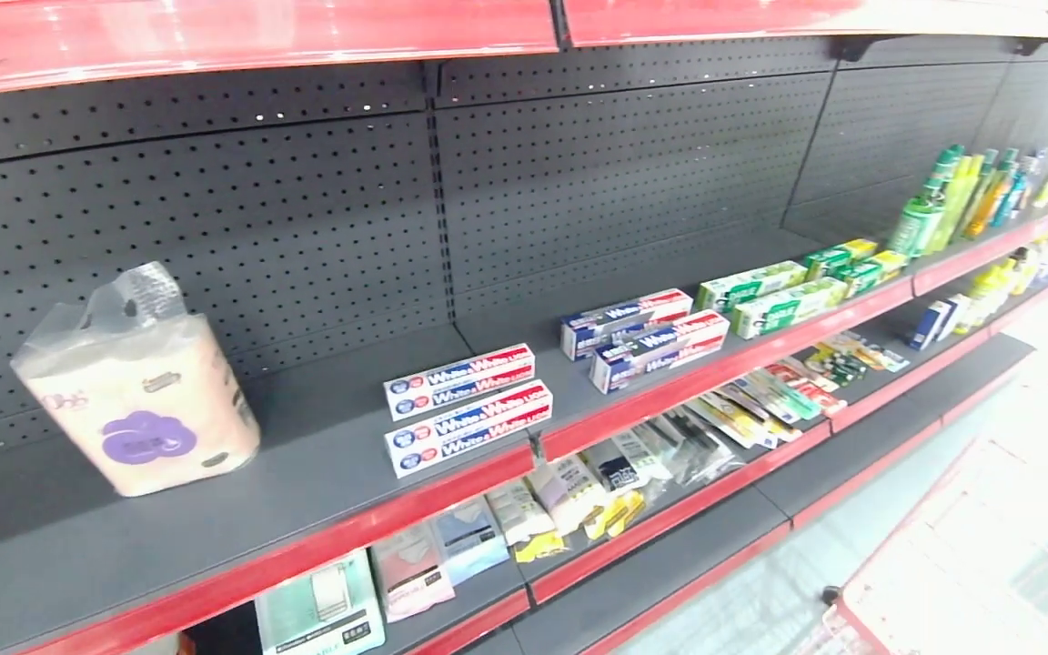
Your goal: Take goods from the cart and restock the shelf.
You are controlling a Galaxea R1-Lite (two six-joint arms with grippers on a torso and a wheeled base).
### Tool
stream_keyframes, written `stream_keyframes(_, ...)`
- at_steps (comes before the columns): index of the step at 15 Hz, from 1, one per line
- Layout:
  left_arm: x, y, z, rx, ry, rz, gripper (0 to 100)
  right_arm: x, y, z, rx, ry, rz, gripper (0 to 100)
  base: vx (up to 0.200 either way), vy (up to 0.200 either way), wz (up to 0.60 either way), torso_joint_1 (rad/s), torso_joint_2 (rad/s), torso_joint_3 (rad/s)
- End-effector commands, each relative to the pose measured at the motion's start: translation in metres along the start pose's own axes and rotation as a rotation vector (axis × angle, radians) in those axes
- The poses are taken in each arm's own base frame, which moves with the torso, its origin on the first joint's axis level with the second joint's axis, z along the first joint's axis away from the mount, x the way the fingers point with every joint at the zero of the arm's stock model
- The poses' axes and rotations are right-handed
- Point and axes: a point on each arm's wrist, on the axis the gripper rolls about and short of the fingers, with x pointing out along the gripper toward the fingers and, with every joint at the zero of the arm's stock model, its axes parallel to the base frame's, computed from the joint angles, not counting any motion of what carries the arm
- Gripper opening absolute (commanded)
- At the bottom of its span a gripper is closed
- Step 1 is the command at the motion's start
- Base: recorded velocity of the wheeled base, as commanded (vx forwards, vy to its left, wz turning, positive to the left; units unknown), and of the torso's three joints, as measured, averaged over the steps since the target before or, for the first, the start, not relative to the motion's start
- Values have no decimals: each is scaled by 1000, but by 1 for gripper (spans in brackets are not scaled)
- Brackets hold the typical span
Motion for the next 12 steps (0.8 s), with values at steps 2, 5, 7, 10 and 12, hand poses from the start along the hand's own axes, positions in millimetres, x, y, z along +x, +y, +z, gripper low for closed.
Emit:
stream_keyframes(2, 0, 0, 0, -1, 0, 1, 100, 0, 0, 0, 0, 3, 1, 100, 0, 0, -600, -2, 5, 7)
stream_keyframes(5, 0, 0, 0, -1, 0, 1, 100, 0, 0, 0, 0, 3, 1, 100, 0, 0, -600, 4, 2, 2)
stream_keyframes(7, 0, 0, 0, -1, 0, 1, 100, 0, 0, 0, 0, 1, 1, 100, 0, 0, -600, 5, 5, 2)
stream_keyframes(10, 0, 0, 0, -1, 0, 1, 100, 0, 0, 0, 1, 1, 1, 100, 0, 0, -200, 1, 2, 1)
stream_keyframes(12, 0, 0, 0, -1, 0, 1, 100, 0, 0, 0, 0, 1, 2, 100, 0, 0, 0, 0, 0, 0)
